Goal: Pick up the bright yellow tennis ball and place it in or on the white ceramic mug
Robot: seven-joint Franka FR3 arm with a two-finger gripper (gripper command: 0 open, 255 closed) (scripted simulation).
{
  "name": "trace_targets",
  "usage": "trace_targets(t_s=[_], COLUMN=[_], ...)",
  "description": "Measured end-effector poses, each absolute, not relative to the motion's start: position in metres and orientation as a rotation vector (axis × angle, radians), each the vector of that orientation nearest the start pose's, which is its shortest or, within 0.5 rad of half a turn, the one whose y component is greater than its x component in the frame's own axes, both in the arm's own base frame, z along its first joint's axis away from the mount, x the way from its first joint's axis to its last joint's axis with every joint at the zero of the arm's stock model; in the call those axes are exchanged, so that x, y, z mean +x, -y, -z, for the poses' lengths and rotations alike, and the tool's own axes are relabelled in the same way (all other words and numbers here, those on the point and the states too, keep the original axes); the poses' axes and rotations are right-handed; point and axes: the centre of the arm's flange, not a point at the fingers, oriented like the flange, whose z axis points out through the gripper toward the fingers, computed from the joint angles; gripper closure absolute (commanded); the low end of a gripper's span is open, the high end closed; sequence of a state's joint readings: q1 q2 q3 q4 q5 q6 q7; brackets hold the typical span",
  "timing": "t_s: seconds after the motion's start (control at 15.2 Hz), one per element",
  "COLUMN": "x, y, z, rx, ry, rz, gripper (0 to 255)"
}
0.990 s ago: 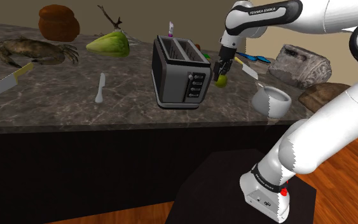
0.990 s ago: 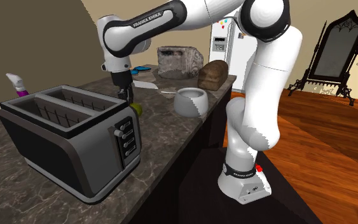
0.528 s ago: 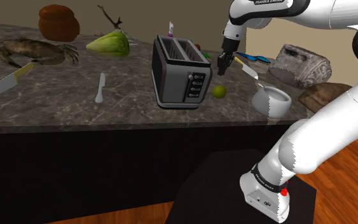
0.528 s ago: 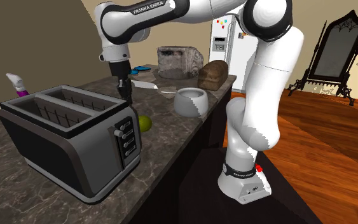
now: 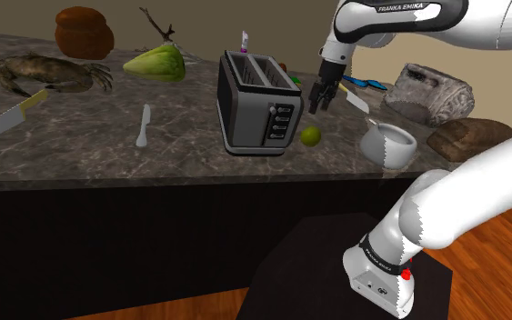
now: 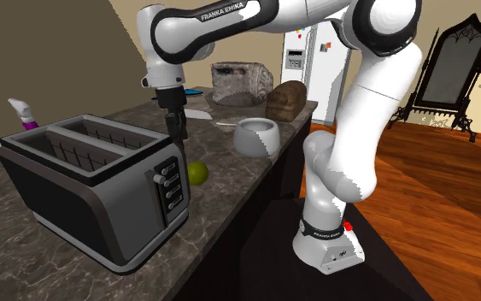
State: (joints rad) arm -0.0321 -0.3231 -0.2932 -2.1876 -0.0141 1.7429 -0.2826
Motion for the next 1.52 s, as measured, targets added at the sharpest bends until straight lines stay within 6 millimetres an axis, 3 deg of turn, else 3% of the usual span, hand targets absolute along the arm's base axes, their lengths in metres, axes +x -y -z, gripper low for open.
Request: trace_targets(t_s=[0.2,0.33,0.86,1.19,1.25,1.52], x=[0.395,0.388,0.383,0.381,0.380,0.380], y=[0.123,0.114,0.100,0.106,0.106,0.106], z=[-0.494,-0.490,-0.459,-0.451,-0.451,-0.451], rx=[-3.017,-3.016,-2.948,-3.013,-3.014,-3.015], ry=[-0.011,-0.005,-0.039,-0.005,-0.004,-0.004], rz=[-0.157,-0.157,-0.106,-0.155,-0.156,-0.157], gripper=[0,0,0,0,255,255])
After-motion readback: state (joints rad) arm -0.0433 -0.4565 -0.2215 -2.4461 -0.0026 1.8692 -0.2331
